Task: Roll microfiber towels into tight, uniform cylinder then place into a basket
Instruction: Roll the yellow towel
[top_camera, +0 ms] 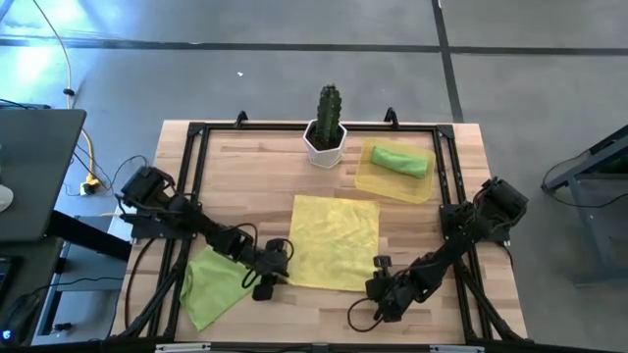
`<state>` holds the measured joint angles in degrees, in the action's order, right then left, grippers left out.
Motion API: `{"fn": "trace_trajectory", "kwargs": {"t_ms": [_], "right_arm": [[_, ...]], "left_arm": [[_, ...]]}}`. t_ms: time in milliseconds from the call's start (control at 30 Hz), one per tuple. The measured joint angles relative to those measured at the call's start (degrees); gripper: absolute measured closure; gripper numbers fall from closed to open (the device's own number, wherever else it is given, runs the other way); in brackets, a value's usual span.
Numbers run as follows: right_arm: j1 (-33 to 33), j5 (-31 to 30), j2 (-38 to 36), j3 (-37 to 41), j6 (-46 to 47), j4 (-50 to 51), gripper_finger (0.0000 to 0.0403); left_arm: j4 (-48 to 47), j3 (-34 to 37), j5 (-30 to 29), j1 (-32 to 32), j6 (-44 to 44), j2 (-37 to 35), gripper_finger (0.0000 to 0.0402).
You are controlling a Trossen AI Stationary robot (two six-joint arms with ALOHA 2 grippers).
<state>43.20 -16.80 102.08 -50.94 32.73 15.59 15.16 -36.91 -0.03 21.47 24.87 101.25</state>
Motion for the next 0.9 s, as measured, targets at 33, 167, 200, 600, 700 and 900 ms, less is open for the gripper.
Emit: {"fn": "trace_trajectory", "kwargs": {"t_ms": [33,167,200,600,700,900], "right_arm": [[0.00,-0.22,0.17,0.00,0.00,0.00,0.0269],[0.07,-0.82,1.49,-0.04,0.02,-0.10,0.0303],[0.07,-0.96,1.82,-0.04,0.34,-0.14,0.0314],[0.02,-2.53,2.60,0.07,4.80,-0.87,0.0397],[-0.04,-2.05,2.36,0.18,5.84,-1.12,0.0401],[-0.91,-1.50,-1.20,0.58,5.86,-0.42,0.0402]], "left_arm": [[-0.02,0.02,-0.86,0.32,-0.79,0.06,0.0300],[-0.10,0.02,-4.96,1.68,-6.18,0.14,0.0300],[-0.11,0.02,-5.81,2.01,-7.64,0.16,0.0300],[-0.34,0.04,-9.28,3.05,-12.03,0.15,0.0324],[0.12,0.10,-8.81,3.04,-9.68,0.15,0.0351],[3.61,0.37,-3.79,3.34,-5.88,-0.68,0.0397]]}}
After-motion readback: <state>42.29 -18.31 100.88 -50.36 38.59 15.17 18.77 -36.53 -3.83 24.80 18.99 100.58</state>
